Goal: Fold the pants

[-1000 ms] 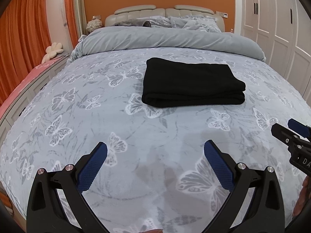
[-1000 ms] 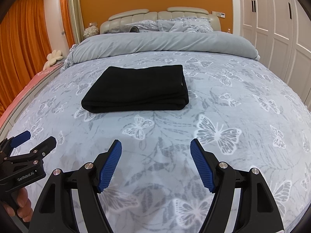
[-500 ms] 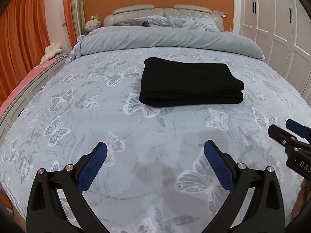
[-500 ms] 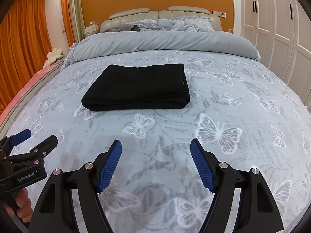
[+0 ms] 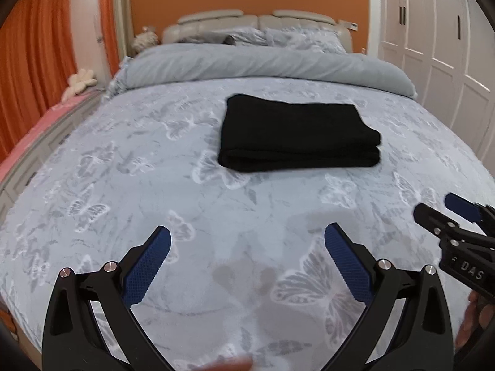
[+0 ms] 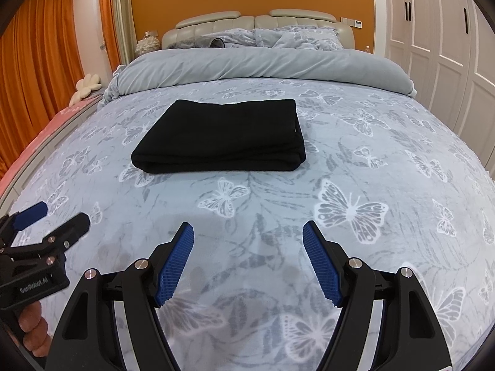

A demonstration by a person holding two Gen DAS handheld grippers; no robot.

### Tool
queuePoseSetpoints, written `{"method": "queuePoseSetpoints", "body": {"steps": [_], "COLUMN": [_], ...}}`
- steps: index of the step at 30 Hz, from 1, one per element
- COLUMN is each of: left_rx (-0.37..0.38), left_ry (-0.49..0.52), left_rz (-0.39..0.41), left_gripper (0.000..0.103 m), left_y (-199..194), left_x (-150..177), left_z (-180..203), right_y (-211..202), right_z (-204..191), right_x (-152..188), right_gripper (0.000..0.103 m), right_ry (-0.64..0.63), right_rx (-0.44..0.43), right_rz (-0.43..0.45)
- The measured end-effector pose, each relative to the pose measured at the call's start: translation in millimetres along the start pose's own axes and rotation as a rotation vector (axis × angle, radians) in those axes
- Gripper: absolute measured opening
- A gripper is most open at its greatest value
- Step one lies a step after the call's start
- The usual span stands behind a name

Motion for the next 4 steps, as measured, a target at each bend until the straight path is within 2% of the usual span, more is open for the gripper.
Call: {"method": "queuePoseSetpoints", "body": {"steps": [4], "left_rx": [-0.010], "left_ry": [0.018], "left_rz": [-0.008], "left_gripper": [0.098], "left_y": [2.1], "left_x": [1.6], "left_z": [3.0], "right_y": [0.0], "right_z": [0.7], "right_x": [0.2], "right_gripper": [0.071], "right_ry": [0.000], "right_rx": [-0.001], "right_rz": [-0.001]}}
Point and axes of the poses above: each gripper's, at about its wrist camera, not at the fingertips, and y roughly the way its jaws point, z to its right, x to its underside, the point moved 7 cm from there along y, roughly the way its jaws point, and after that the axes turned 10 degrees about y, right-handed, at the moved point
